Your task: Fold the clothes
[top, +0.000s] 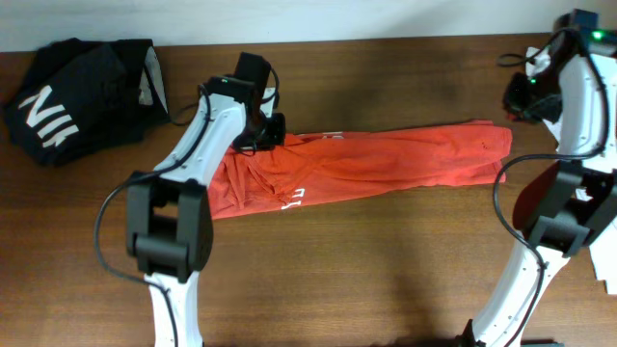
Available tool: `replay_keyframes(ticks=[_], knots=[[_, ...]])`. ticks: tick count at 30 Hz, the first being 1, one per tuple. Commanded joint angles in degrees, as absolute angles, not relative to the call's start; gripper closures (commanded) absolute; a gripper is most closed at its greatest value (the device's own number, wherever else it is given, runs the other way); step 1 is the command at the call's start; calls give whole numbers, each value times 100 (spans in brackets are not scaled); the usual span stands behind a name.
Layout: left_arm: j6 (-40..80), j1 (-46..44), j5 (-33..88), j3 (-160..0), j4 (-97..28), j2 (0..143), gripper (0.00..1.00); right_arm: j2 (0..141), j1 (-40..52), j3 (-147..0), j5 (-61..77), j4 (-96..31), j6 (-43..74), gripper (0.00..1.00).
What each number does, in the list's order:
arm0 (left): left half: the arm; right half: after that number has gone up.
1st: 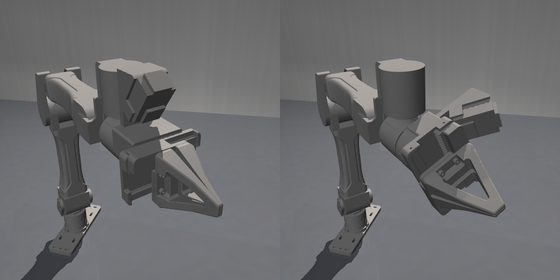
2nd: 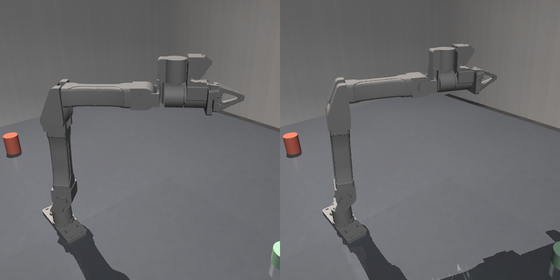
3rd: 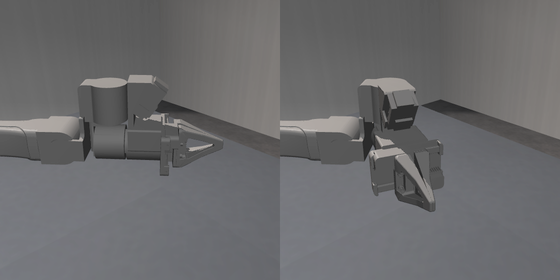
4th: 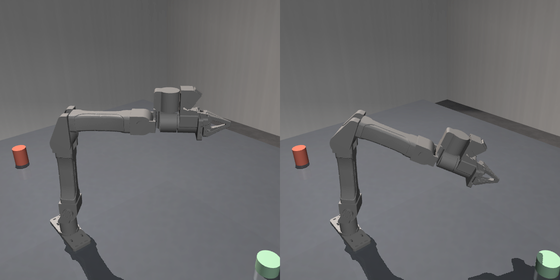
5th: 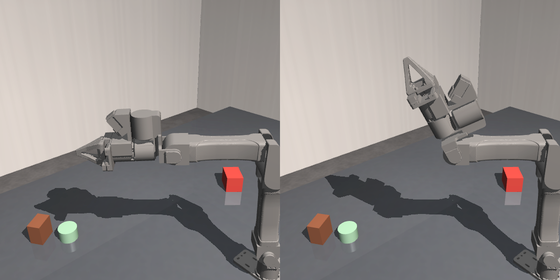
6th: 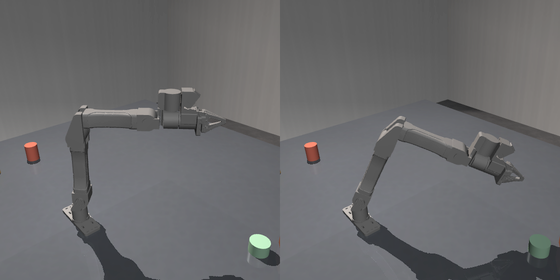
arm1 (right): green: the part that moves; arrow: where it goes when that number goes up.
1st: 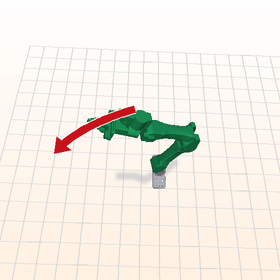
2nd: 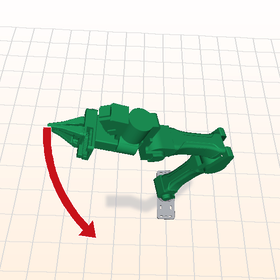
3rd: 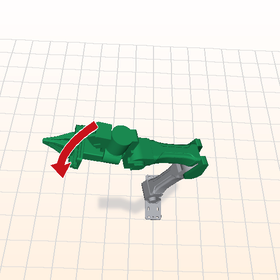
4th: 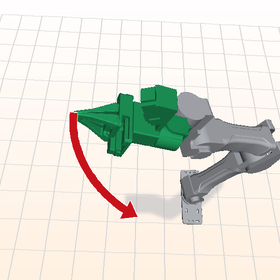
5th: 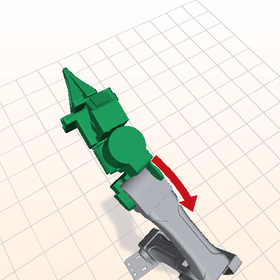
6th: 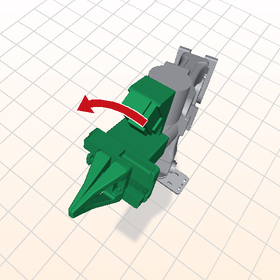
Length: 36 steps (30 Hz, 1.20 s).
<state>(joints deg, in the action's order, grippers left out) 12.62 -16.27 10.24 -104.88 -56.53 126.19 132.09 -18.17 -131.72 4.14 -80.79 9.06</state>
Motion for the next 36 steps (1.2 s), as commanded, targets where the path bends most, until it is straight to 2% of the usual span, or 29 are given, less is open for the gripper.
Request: replay_keyframes(ticks=[1, 9, 15, 19, 23, 24, 25, 26, 28, 29, 30, 31, 32, 36], knots=[[1186, -1599, 1332, -10499, -5498, 13301, 99, 13251, -1433, -12774, 427, -7878, 923, 96], [1455, -1092, 567, -10497, -6051, 14293, 99, 13251, -1291, -10689, 360, -6394, 919, 96], [1728, -298, -178, -10506, -6711, 14311, 99, 13251, -1321, -10254, 78, -5712, 749, 95], [1734, 12, -825, -10637, -6971, 14256, 99, 13216, -1326, -10390, 78, -5850, 801, 96], [1859, 78, -902, -11043, -7247, 13911, 99, 13148, -1319, -11723, 80, -6873, 904, 95], [1857, 36, -899, -11153, -7321, 13747, 99, 13148, -1323, -12191, 78, -7183, 904, 80], [1857, -8, -899, -11218, -7365, 13609, 99, 13148, -1343, -12595, 54, -7424, 902, 49], [1859, -67, -873, -11264, -7404, 13417, 99, 13148, -1387, -12958, 51, -7594, 895, 26], [1861, -150, -766, -11268, -7411, 13155, 98, 13150, -1485, -13251, 126, -7612, 770, 17], [1859, -198, -655, -11268, -7408, 13063, 83, 13152, -1531, -13238, 246, -7594, 642, 15], [1859, -228, -532, -11268, -7402, 13045, 59, 13163, -1568, -13148, 517, -7579, 397, 15], [1859, -261, -425, -11266, -7402, 13047, 21, 13163, -1584, -13026, 803, -7555, 152, 14], [1861, -270, -384, -11266, -7395, 13047, 1, 13163, -1584, -12838, 1122, -7502, -56, 14], [1861, -274, -384, -11266, -7251, 13047, 1, 13166, -1577, -11935, 1865, -7091, -307, 12]])
